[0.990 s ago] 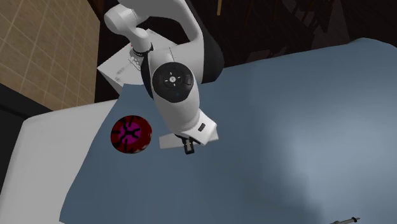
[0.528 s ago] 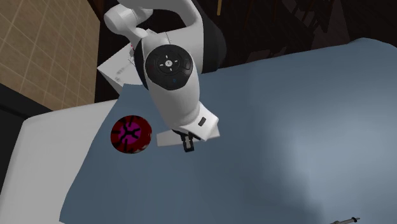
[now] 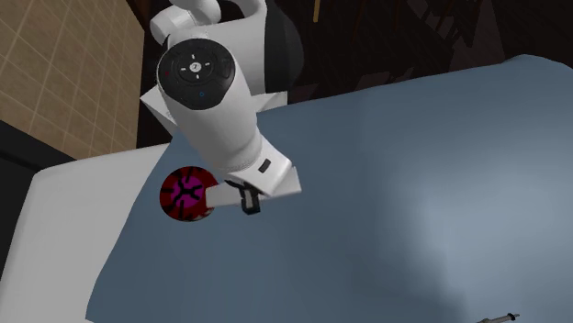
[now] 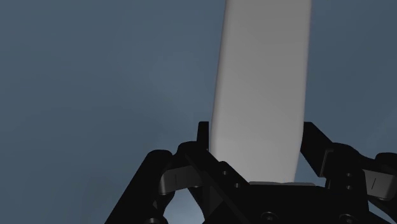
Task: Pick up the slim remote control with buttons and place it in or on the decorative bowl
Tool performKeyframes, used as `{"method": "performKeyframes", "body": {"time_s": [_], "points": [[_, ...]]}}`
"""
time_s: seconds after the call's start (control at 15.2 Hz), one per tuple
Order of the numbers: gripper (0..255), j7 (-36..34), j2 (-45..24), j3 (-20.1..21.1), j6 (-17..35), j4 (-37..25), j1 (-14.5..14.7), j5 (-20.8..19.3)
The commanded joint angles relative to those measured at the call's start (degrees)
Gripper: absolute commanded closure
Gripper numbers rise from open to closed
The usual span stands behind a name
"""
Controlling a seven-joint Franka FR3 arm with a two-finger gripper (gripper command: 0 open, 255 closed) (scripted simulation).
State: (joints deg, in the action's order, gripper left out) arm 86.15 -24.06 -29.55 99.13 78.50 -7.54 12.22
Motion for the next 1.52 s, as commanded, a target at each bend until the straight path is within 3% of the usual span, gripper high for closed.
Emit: {"method": "performKeyframes", "body": {"time_s": [0.0, 0.79, 1.45], "points": [[255, 1.7, 3.3, -0.9, 1.8, 5.0, 0.0, -1.2], [255, 12.6, 16.3, -6.7, 6.6, 21.5, -4.5, -7.0], [255, 13.5, 14.7, -6.5, 13.9, 27.5, -4.6, -5.8]]}}
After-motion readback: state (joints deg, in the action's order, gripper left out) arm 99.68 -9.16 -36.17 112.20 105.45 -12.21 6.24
